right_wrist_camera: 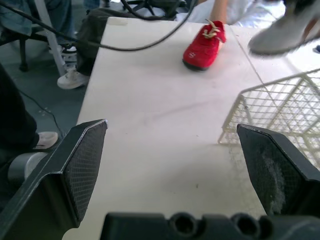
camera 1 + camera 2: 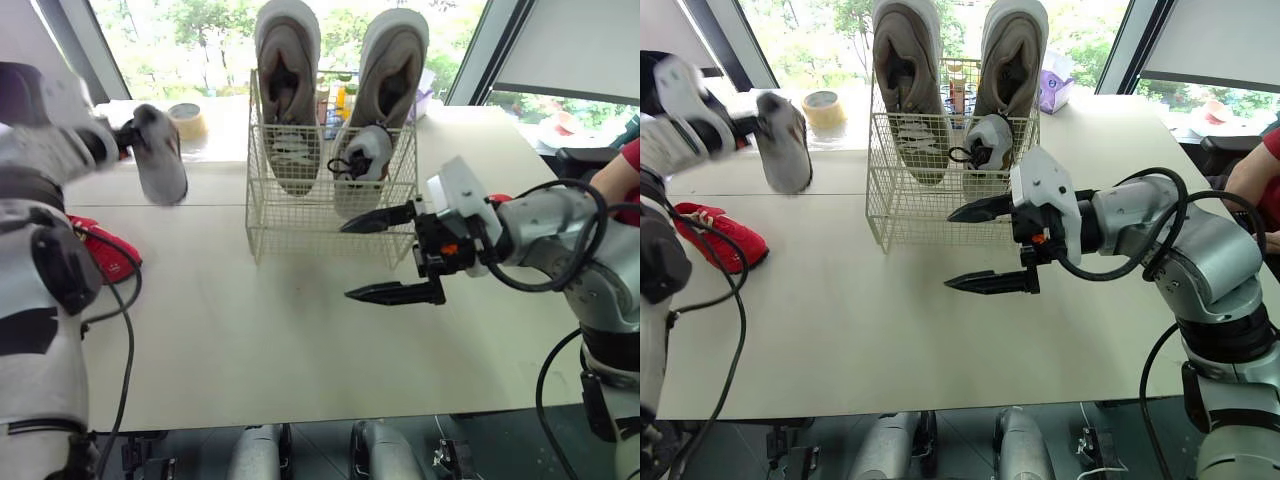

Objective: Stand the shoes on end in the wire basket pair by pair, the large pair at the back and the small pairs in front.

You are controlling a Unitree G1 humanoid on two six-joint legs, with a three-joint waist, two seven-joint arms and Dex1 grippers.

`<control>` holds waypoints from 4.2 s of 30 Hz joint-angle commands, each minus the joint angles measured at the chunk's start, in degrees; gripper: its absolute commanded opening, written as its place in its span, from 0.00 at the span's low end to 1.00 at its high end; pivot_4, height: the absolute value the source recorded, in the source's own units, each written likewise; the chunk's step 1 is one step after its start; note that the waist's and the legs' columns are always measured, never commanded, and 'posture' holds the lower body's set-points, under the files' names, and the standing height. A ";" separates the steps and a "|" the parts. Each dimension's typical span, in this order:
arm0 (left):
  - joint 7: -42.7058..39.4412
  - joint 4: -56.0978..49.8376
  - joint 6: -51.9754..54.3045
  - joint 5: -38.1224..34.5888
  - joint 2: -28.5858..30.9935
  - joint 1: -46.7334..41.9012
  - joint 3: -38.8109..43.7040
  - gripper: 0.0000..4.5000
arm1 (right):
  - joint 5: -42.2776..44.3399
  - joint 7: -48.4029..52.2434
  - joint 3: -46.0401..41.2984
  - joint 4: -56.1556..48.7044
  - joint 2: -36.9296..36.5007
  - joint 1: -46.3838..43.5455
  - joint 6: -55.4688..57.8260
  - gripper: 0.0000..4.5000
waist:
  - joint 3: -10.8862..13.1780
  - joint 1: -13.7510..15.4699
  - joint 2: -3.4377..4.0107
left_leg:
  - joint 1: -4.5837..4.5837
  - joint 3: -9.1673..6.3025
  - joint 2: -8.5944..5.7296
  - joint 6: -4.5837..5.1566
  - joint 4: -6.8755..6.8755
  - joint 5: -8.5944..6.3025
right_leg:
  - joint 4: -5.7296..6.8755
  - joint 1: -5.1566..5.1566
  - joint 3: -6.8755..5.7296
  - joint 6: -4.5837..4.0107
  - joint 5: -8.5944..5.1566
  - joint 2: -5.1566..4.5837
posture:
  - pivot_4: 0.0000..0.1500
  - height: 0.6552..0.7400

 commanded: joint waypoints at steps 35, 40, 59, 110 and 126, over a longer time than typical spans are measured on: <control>20.30 -55.75 -53.06 19.11 -43.60 41.57 -24.36 0.00 | 16.22 -5.55 -11.85 -5.29 -10.90 2.55 16.88 1.00 | -0.07 0.83 0.06 | 0.85 -0.16 0.05 0.55 0.07 -0.30 | -0.22 0.94 0.13 0.14 0.25 -0.16 | 1.00 0.94; 19.82 -55.43 -53.48 19.81 -44.06 44.42 -24.61 0.00 | 17.11 -6.89 -12.01 -5.65 -10.97 3.07 16.74 1.00 | -0.08 1.76 0.07 | 0.85 -0.14 0.05 0.57 0.07 -0.31 | -0.23 0.93 0.13 0.12 0.25 -0.16 | 1.00 0.94; 16.47 -75.17 -30.65 13.92 -44.74 56.08 -23.63 0.25 | 12.63 -5.12 -7.67 -3.19 -9.90 2.87 11.84 1.00 | -0.09 1.21 0.08 | 0.77 -0.12 0.11 0.59 0.04 -0.32 | -0.22 0.80 0.13 0.11 0.26 -0.13 | 1.00 0.94; -3.95 -109.17 17.91 -55.08 -8.95 76.29 -18.54 1.00 | -17.82 -22.41 -30.99 42.12 0.58 31.46 -23.86 1.00 | -0.47 0.09 0.95 | 1.11 -0.09 -0.03 0.30 -0.02 -0.16 | -0.22 1.11 0.21 -0.06 0.11 0.02 | 1.00 0.94; -3.05 -107.84 16.95 -55.99 -5.06 73.97 -17.21 1.00 | -25.41 -23.85 -24.89 74.53 6.17 11.80 -41.87 1.00 | -0.55 -0.43 1.24 | 1.13 -0.08 -0.05 0.07 -0.03 -0.02 | -0.23 1.12 0.24 -0.08 0.10 0.04 | 1.00 0.94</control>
